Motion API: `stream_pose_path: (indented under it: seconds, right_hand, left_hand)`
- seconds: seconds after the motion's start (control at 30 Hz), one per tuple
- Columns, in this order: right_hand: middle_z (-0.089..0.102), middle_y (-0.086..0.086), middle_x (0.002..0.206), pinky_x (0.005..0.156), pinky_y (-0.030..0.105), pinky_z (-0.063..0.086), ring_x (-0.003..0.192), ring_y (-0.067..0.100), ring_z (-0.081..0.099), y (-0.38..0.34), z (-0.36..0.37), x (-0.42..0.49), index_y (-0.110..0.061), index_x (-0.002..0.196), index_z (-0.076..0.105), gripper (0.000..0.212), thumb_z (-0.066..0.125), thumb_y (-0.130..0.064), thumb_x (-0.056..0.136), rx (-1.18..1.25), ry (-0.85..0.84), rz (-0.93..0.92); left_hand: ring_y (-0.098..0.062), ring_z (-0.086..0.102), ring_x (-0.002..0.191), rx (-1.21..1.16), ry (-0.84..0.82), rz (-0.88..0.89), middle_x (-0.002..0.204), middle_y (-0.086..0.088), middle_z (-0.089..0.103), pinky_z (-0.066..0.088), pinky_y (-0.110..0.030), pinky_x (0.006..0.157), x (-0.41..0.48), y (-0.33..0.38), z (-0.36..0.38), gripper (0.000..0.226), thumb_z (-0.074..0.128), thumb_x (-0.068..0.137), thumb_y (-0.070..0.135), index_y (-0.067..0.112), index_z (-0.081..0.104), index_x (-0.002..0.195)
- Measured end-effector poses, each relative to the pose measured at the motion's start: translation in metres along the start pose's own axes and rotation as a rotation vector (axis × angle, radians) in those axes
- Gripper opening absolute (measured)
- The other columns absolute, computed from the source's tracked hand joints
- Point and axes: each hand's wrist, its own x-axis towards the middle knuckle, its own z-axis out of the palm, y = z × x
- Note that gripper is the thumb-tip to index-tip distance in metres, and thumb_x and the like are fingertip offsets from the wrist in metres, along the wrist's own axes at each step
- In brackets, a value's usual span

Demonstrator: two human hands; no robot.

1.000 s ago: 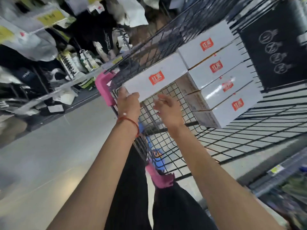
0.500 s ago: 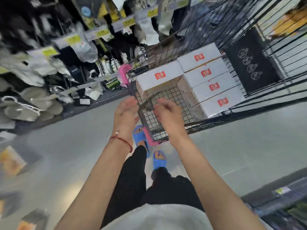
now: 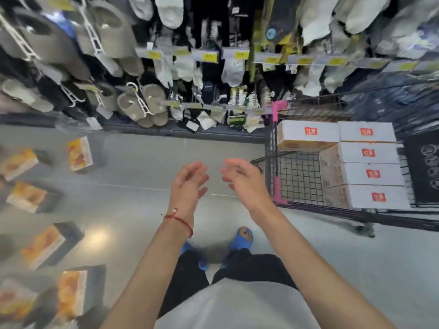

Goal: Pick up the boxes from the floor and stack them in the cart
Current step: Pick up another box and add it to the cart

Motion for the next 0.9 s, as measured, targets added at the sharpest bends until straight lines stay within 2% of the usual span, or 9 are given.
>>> stream_pose_path:
  seconds: [0.1,0.17,0.27,0.37,0.47,0.67,0.8,0.9]
  right_hand:
    - [0.073,0.01,0.105,0.09,0.029,0.051,0.095,0.015,0.064,-0.007,0.056,-0.011,-0.016,0.119,0.067,0.023,0.059,-0.007,0.099,-0.066,-0.096,-0.03]
    - [0.072,0.006,0.104,0.092,0.029,0.05,0.093,0.013,0.063,-0.009,0.096,-0.02,-0.019,0.115,0.067,0.023,0.059,-0.006,0.098,-0.104,-0.153,-0.041]
    - [0.073,0.012,0.116,0.095,0.031,0.05,0.096,0.014,0.064,-0.01,0.155,-0.034,-0.017,0.121,0.066,0.025,0.057,-0.008,0.1,-0.166,-0.238,-0.047]
    - [0.071,0.019,0.12,0.088,0.022,0.05,0.094,0.015,0.063,-0.011,0.217,-0.046,-0.013,0.123,0.065,0.026,0.055,-0.005,0.1,-0.213,-0.32,-0.063]
    - [0.071,0.016,0.117,0.079,0.013,0.05,0.094,0.014,0.063,-0.012,0.275,-0.054,-0.013,0.123,0.064,0.027,0.054,-0.002,0.1,-0.265,-0.419,-0.074]
    - [0.073,0.003,0.114,0.097,0.03,0.051,0.101,0.014,0.068,-0.018,0.367,-0.06,-0.024,0.119,0.066,0.021,0.061,-0.016,0.1,-0.374,-0.545,-0.063]
    - [0.074,0.007,0.115,0.097,0.033,0.051,0.101,0.014,0.067,-0.03,0.419,-0.051,-0.024,0.118,0.066,0.02,0.062,-0.018,0.1,-0.412,-0.586,-0.047]
    - [0.074,0.006,0.115,0.098,0.034,0.052,0.101,0.016,0.068,-0.039,0.456,-0.035,-0.026,0.114,0.066,0.017,0.062,-0.018,0.1,-0.436,-0.599,-0.026]
  left_hand:
    - [-0.022,0.064,0.114,-0.075,0.075,-0.024,0.128,-0.006,0.066,0.05,-0.033,0.091,-0.003,-0.005,-0.066,0.025,0.054,0.099,0.007,0.016,0.063,0.12]
    - [-0.023,0.064,0.111,-0.126,0.127,-0.047,0.129,-0.008,0.066,0.05,-0.032,0.09,-0.007,-0.007,-0.111,0.026,0.053,0.099,0.006,0.013,0.062,0.123]
    - [-0.022,0.064,0.106,-0.203,0.208,-0.062,0.128,-0.009,0.066,0.048,-0.035,0.096,-0.013,-0.007,-0.175,0.028,0.051,0.099,0.005,0.01,0.061,0.124]
    - [-0.02,0.065,0.104,-0.257,0.267,-0.062,0.124,-0.007,0.067,0.049,-0.033,0.093,-0.017,-0.004,-0.239,0.026,0.052,0.099,0.006,0.012,0.062,0.122]
    - [-0.018,0.066,0.105,-0.298,0.328,-0.046,0.124,-0.006,0.068,0.049,-0.036,0.095,-0.018,0.001,-0.297,0.024,0.053,0.099,0.009,0.014,0.062,0.121]
    - [-0.018,0.066,0.11,-0.353,0.422,-0.032,0.121,-0.002,0.069,0.049,-0.033,0.092,-0.013,0.017,-0.383,0.019,0.055,0.098,0.012,0.018,0.063,0.114]
    - [-0.018,0.067,0.109,-0.377,0.469,-0.035,0.118,0.0,0.07,0.05,-0.035,0.095,0.004,0.03,-0.426,0.014,0.058,0.098,0.016,0.024,0.064,0.107]
    - [-0.019,0.067,0.109,-0.414,0.496,-0.049,0.116,0.001,0.07,0.049,-0.038,0.1,0.026,0.041,-0.453,0.014,0.056,0.099,0.015,0.022,0.063,0.109]
